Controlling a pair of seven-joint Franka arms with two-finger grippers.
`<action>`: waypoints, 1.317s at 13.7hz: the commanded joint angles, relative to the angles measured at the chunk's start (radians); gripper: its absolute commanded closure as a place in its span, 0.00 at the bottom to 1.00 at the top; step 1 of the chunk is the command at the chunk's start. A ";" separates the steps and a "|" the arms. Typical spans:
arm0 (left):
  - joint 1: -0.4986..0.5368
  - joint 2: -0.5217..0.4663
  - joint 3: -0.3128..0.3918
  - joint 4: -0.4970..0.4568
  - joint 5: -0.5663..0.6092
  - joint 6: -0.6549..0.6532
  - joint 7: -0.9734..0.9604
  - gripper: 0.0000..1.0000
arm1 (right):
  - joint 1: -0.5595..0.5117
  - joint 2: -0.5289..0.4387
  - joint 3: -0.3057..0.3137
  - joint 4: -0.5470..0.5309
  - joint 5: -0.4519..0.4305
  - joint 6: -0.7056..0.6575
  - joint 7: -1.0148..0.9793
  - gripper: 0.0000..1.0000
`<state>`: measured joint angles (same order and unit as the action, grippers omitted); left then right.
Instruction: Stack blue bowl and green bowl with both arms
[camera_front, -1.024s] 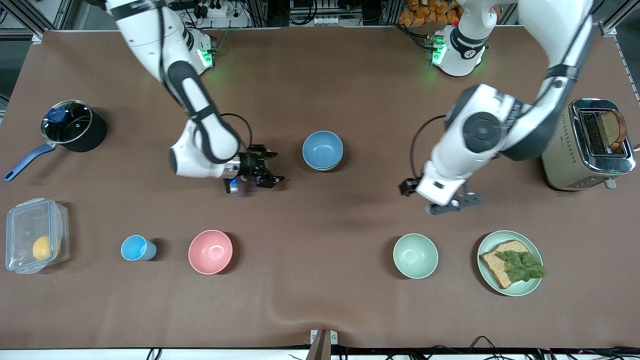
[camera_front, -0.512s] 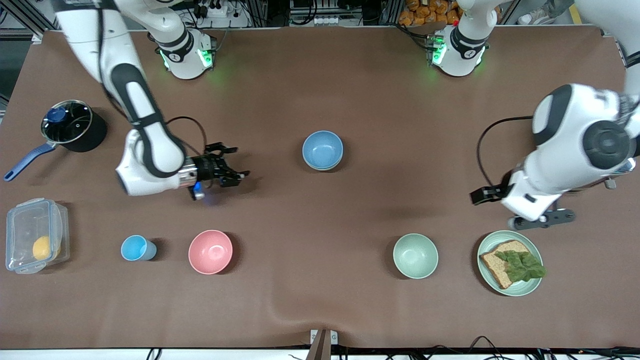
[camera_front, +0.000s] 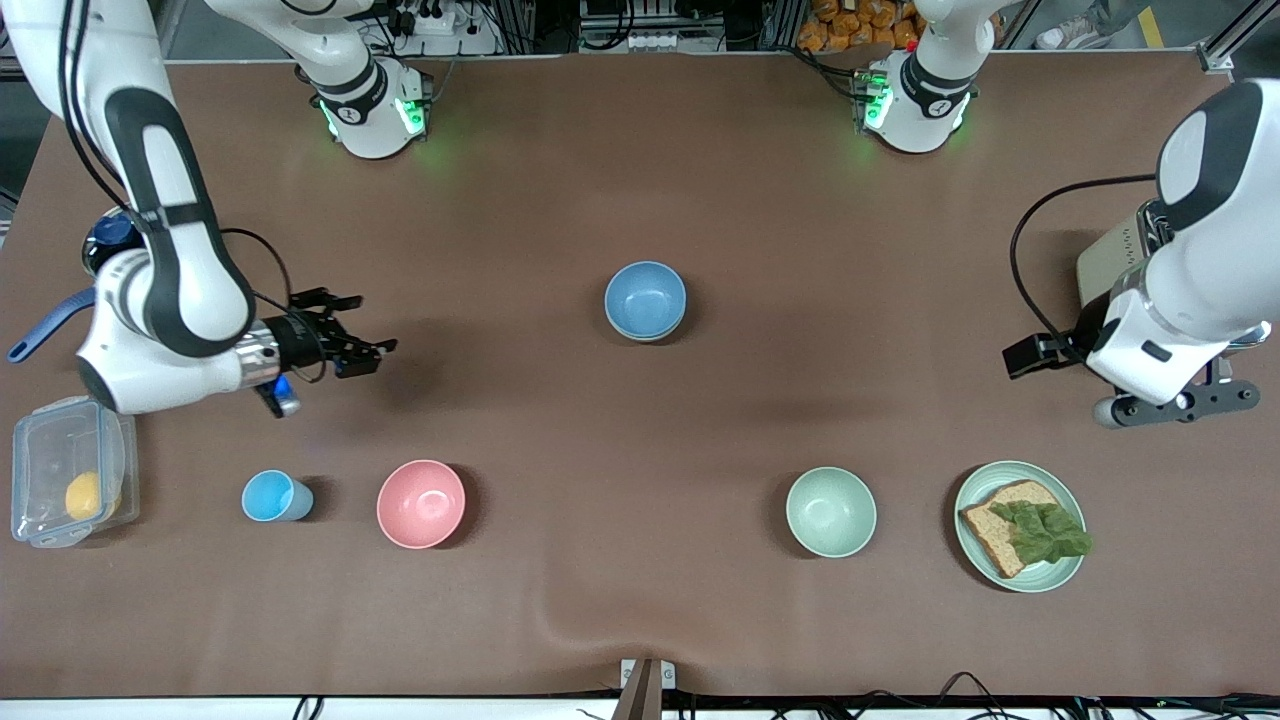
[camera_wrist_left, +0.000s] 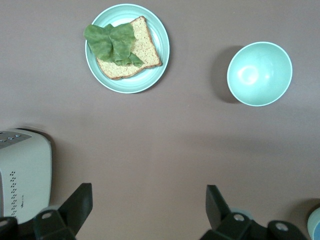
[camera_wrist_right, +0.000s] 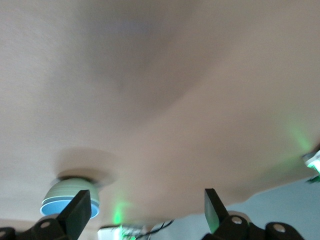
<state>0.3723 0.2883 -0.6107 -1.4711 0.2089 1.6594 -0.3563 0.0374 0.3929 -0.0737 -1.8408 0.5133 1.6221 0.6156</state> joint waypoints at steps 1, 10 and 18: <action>-0.035 -0.072 0.052 -0.018 -0.040 -0.068 0.091 0.00 | -0.091 -0.028 0.054 0.057 -0.080 -0.066 -0.067 0.00; -0.386 -0.313 0.480 -0.181 -0.168 -0.102 0.279 0.00 | -0.044 -0.106 0.052 0.408 -0.315 -0.287 -0.392 0.00; -0.409 -0.288 0.556 -0.109 -0.233 -0.124 0.310 0.00 | -0.050 -0.299 0.052 0.390 -0.401 -0.173 -0.545 0.00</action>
<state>-0.0338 -0.0079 -0.0630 -1.6087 0.0081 1.5502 -0.0612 -0.0108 0.1593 -0.0324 -1.3956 0.1481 1.4012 0.1173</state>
